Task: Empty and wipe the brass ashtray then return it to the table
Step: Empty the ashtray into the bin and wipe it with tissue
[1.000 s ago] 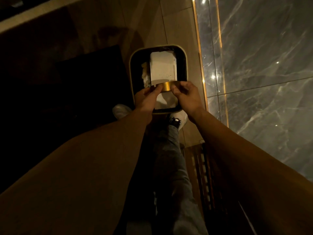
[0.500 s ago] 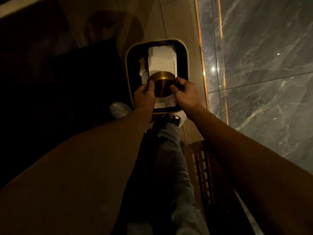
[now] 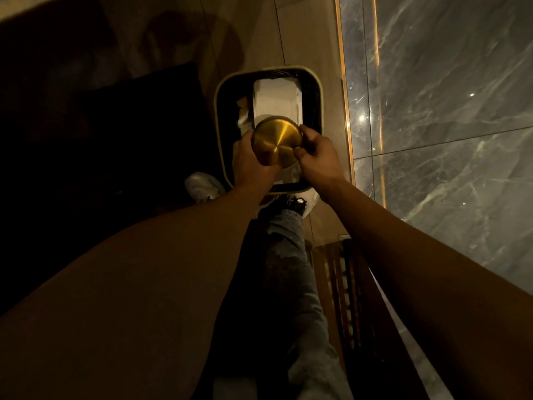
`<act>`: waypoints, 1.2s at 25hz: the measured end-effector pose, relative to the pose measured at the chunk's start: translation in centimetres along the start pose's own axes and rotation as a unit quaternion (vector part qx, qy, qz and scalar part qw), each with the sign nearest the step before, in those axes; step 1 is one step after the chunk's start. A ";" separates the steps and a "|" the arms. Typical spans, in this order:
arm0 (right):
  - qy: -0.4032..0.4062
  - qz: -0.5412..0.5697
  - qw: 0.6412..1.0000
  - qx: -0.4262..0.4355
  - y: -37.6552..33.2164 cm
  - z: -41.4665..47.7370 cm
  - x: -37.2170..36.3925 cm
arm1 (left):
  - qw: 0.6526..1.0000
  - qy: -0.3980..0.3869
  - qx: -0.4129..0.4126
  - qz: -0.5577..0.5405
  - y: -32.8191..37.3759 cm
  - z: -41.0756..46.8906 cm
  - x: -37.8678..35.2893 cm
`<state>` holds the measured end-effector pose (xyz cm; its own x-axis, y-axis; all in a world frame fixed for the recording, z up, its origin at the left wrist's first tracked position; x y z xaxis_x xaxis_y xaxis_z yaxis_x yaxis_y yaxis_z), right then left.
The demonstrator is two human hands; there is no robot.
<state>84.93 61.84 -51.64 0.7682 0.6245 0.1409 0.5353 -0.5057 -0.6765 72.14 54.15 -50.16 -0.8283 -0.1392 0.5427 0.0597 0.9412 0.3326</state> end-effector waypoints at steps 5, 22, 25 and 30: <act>0.007 0.066 0.998 -0.023 -0.5 0.2 1.1 | 0.992 -0.024 -0.104 0.068 1.4 -0.7 0.2; -0.015 0.013 0.999 0.044 -2.3 0.2 1.9 | 0.955 -0.007 -0.219 0.197 3.5 -0.5 -0.8; -0.019 -0.021 0.998 0.059 -2.4 0.6 1.9 | 0.952 -0.010 -0.216 0.218 3.8 -0.2 -0.7; -0.022 -0.129 0.987 0.097 -1.9 0.9 1.7 | 0.959 -0.019 -0.220 0.176 3.8 0.1 -0.8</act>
<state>84.87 64.36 -50.74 0.5961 0.7454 0.2984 0.6312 -0.2055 -0.7479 72.94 57.91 -49.42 -0.7328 0.1832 0.6554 0.5623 0.7055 0.4314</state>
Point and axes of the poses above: each hand's wrist, its own z-axis towards the middle knuckle, its own x-axis out of the back of the hand, y = z × x, the point moved 7 cm from there along z, towards the middle knuckle, and after that the axes turned 3 degrees about x, right-handed, at the moved point
